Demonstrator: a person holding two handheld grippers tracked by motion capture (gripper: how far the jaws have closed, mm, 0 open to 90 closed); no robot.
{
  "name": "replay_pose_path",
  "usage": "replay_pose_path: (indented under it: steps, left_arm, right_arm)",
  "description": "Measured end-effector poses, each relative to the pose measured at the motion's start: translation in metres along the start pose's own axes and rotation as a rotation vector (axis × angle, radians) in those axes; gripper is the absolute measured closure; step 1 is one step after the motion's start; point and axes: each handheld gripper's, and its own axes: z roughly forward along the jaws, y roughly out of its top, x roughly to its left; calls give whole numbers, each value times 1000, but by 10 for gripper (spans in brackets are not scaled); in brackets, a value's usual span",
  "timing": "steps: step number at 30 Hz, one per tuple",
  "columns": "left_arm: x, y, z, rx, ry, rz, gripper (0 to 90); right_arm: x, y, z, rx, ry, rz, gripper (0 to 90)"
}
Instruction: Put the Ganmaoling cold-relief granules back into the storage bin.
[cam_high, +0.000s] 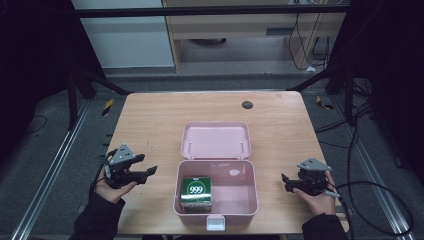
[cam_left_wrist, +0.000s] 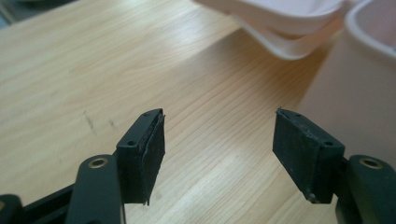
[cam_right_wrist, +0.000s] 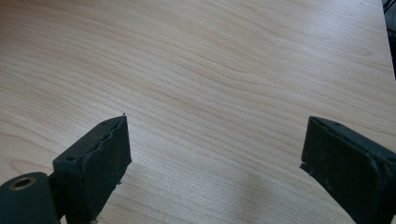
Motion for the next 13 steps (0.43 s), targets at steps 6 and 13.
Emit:
replay_pose_path:
  steps: [6,13]
  left_arm:
    - [27,-21,5,49,132,-6,283]
    - [60,-33,4,129,260,-18,250]
  right_arm:
    - [0,-1,0,-1,-4,-4,84]
    - [-3,-3,1,7,-14,23,82]
